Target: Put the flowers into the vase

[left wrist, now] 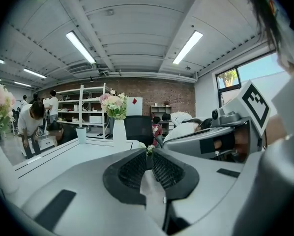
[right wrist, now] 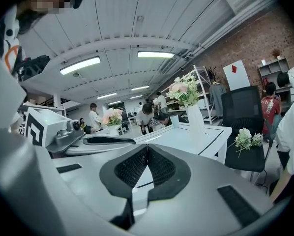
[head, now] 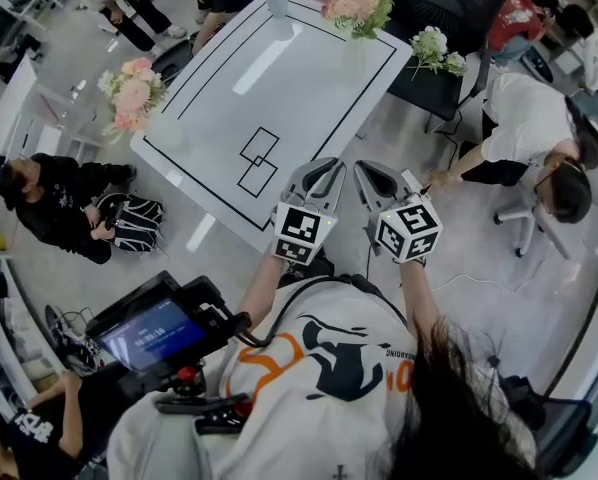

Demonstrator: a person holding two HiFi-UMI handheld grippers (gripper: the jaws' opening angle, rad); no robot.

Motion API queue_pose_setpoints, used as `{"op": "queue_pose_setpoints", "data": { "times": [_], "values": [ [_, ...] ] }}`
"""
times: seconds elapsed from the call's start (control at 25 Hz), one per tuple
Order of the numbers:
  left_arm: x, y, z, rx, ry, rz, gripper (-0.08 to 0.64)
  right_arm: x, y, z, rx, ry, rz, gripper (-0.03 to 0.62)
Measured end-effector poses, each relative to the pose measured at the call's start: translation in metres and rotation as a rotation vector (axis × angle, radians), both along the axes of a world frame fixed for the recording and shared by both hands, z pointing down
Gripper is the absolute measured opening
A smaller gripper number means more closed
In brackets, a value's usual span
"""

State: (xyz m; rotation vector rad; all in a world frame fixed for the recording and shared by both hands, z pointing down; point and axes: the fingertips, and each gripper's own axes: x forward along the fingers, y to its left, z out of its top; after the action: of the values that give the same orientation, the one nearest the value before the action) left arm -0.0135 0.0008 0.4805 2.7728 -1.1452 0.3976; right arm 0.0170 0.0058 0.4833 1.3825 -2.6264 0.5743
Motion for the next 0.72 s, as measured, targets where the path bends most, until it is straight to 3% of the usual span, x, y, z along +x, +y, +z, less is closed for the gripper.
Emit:
{"op": "queue_pose_setpoints", "data": {
  "times": [0.72],
  "values": [
    [0.022, 0.018, -0.014, -0.004, 0.005, -0.021, 0.044, 0.018, 0.018, -0.017, 0.037, -0.009, -0.021, 0.012]
  ]
}}
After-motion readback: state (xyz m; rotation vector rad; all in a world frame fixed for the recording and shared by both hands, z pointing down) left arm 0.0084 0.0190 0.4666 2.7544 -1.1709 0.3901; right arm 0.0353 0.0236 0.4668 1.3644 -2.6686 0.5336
